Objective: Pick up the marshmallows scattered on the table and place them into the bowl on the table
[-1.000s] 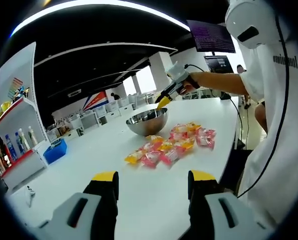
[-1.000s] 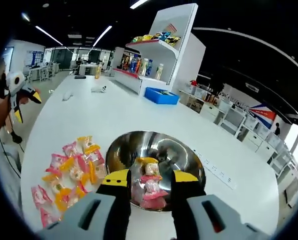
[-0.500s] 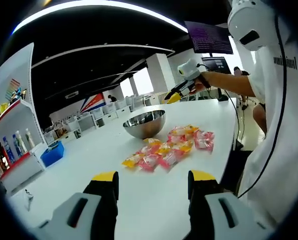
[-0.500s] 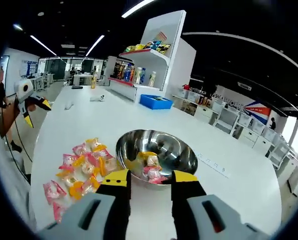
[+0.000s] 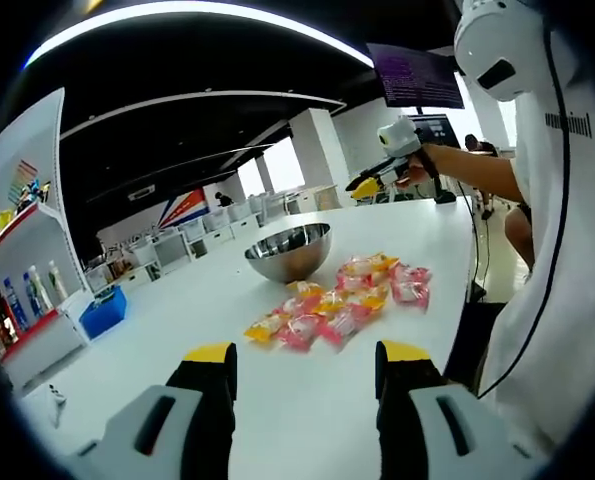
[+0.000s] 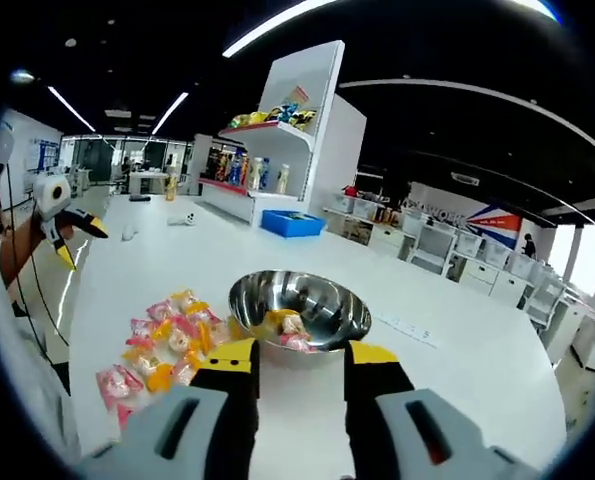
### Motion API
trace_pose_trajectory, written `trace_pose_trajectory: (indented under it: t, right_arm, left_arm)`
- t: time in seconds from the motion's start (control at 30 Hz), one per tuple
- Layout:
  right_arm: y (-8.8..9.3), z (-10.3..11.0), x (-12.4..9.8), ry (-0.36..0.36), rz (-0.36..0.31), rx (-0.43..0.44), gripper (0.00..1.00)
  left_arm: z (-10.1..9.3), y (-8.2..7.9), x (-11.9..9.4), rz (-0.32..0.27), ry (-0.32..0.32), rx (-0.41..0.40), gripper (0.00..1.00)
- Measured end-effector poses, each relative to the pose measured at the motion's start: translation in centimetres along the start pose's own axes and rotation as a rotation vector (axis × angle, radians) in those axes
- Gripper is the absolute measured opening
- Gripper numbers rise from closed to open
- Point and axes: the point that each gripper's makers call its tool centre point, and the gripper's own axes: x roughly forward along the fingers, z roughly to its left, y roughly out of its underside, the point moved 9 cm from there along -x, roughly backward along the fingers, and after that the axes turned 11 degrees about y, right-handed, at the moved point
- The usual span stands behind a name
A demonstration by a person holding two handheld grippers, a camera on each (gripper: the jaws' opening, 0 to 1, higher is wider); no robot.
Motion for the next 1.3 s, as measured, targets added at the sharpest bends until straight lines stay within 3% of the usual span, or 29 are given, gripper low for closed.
trace_pose_trajectory:
  t: [0.27, 0.47, 0.73, 1.3]
  right_arm:
    - [1.5, -0.7, -3.5, 0.077, -0.046, 0.014, 0.35]
    - [2.8, -0.6, -5.4, 0.106, -0.041, 0.056, 0.36]
    - [4.0, -1.1, -8.4, 0.198, -0.065, 0.136, 0.36]
    - [6.5, -2.2, -11.8, 0.286, -0.053, 0.207, 0.38]
  left_arm:
    - [0.0, 0.3, 0.0, 0.001, 0.000, -0.011, 0.56]
    - [0.0, 0.3, 0.0, 0.002, 0.004, -0.012, 0.56]
    - [0.0, 0.3, -0.2, 0.004, 0.002, -0.015, 0.56]
    - [-0.1, -0.2, 0.2, 0.007, 0.014, 0.002, 0.56]
